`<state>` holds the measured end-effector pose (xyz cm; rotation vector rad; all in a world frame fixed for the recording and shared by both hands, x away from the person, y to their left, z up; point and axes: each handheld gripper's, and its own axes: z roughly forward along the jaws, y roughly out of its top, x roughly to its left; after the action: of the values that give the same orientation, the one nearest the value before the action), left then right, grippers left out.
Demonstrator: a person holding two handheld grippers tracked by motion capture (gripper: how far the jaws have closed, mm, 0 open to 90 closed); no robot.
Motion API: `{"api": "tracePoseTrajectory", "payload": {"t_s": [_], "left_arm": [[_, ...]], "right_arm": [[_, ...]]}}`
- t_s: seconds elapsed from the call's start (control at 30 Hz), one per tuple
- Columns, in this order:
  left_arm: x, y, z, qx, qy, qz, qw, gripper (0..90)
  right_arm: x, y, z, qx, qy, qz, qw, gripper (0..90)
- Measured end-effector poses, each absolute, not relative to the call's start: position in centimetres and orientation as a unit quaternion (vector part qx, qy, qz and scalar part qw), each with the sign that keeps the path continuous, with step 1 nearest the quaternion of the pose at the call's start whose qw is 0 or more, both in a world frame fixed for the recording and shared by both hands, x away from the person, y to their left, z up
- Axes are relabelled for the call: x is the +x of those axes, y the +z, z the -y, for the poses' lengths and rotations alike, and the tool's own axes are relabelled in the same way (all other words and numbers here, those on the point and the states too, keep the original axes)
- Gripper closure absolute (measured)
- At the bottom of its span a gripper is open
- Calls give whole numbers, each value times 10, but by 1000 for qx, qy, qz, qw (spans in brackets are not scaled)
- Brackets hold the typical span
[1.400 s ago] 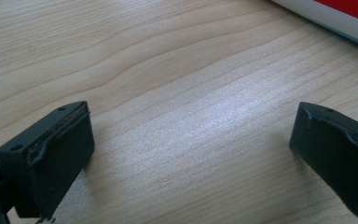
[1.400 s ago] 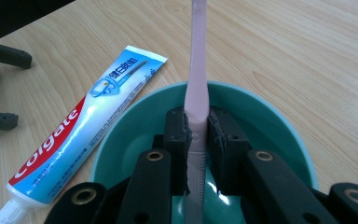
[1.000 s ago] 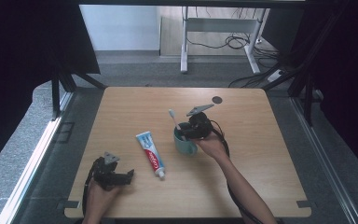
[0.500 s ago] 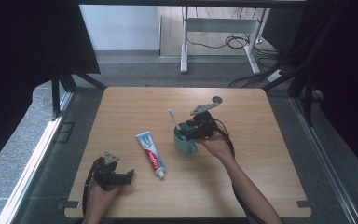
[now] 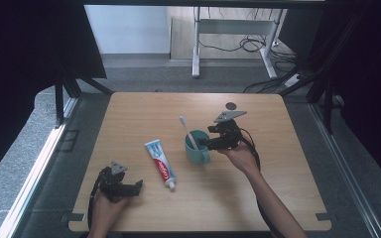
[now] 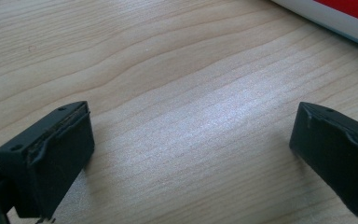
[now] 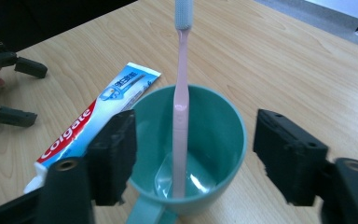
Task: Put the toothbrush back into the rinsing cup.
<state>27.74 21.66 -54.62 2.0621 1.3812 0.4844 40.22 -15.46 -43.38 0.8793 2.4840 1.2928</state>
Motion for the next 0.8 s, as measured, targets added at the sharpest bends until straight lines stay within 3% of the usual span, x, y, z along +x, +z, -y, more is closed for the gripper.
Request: {"api": "tracePoseTrajectory", "payload": {"t_s": [0.3,0.8], "left_arm": [[277,-546,-217,778,183,-521,302,0],[277,-546,-217,778,183,-521,301,0]], "right_arm": [[394,-438,170,306,424,-846,105,148],[372,-447,195,305,396,-857,126,23]]}}
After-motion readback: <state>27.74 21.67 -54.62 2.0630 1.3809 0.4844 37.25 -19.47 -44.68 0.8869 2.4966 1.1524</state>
